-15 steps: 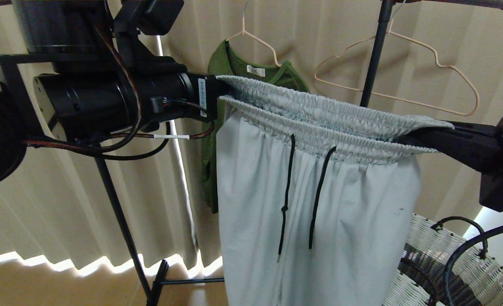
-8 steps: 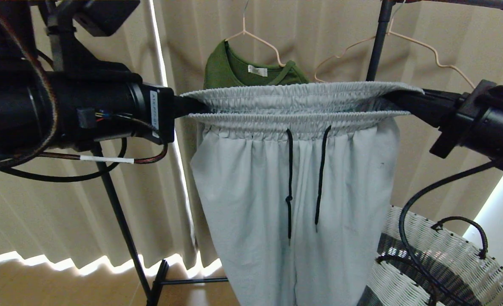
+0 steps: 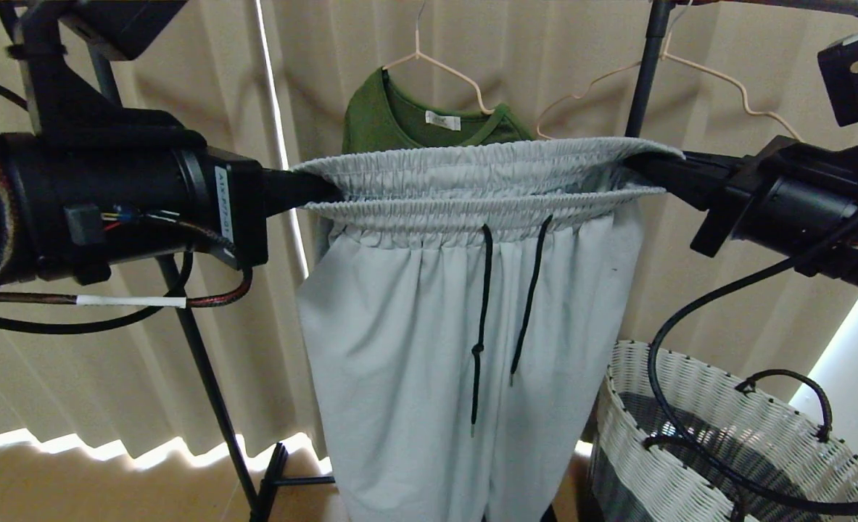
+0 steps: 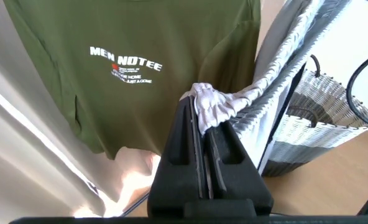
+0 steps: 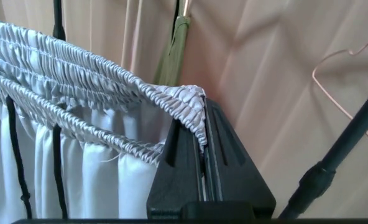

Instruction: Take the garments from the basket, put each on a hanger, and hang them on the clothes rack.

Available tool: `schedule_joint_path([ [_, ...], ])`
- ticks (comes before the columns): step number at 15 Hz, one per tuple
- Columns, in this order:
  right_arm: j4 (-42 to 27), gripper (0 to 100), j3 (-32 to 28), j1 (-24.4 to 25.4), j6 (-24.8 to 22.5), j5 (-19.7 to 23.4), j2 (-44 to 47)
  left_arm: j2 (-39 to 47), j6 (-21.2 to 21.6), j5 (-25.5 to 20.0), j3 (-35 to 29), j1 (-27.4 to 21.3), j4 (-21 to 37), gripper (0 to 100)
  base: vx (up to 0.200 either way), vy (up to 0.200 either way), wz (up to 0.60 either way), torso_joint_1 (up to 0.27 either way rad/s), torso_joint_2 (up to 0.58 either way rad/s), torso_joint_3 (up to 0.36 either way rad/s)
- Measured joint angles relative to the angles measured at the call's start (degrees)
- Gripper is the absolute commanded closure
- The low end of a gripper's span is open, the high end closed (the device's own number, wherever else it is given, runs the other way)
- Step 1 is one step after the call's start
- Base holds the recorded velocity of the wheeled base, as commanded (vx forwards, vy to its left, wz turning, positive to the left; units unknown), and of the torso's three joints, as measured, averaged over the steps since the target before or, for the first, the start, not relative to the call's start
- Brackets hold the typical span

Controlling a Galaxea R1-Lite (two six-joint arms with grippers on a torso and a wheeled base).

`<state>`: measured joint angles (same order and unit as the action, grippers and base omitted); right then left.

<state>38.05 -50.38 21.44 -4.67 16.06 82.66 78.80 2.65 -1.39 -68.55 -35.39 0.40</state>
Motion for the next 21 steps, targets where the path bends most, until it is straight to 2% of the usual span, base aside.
schedule_joint_path([
  [5,-15.7,100,-0.4,0.1,0.1,0.5,-8.4,7.1,0.8,0.0,-5.6,1.9,-6.3,100,0.000,0.000,0.00,0.000,0.00,0.000],
  [8,-19.1,100,2.0,4.5,1.0,0.7,-13.8,11.5,1.0,0.0,-10.6,2.2,-6.6,100,0.000,0.000,0.00,0.000,0.00,0.000],
  [10,-19.4,100,4.2,8.7,1.5,0.7,-15.8,12.7,1.0,0.1,-11.3,2.3,-6.6,100,0.000,0.000,0.00,0.000,0.00,0.000],
  [13,-19.0,100,5.1,10.8,1.6,0.3,-16.6,13.2,1.0,0.2,-11.1,2.3,-6.3,100,0.000,0.000,0.00,0.000,0.00,0.000],
  [15,-18.8,100,4.9,9.9,1.5,0.0,-16.4,12.2,1.1,0.2,-10.0,2.3,-6.1,100,0.000,0.000,0.00,0.000,0.00,0.000],
  [18,-14.6,100,4.1,4.7,-0.1,0.1,-13.7,8.9,2.5,0.0,-7.3,2.2,-4.5,100,0.000,0.000,0.00,0.000,0.00,0.000],
  [21,-8.4,100,1.0,2.2,0.0,0.2,-8.1,3.9,3.9,-1.9,-5.0,1.9,2.5,100,0.000,0.000,0.00,0.000,0.00,0.000],
])
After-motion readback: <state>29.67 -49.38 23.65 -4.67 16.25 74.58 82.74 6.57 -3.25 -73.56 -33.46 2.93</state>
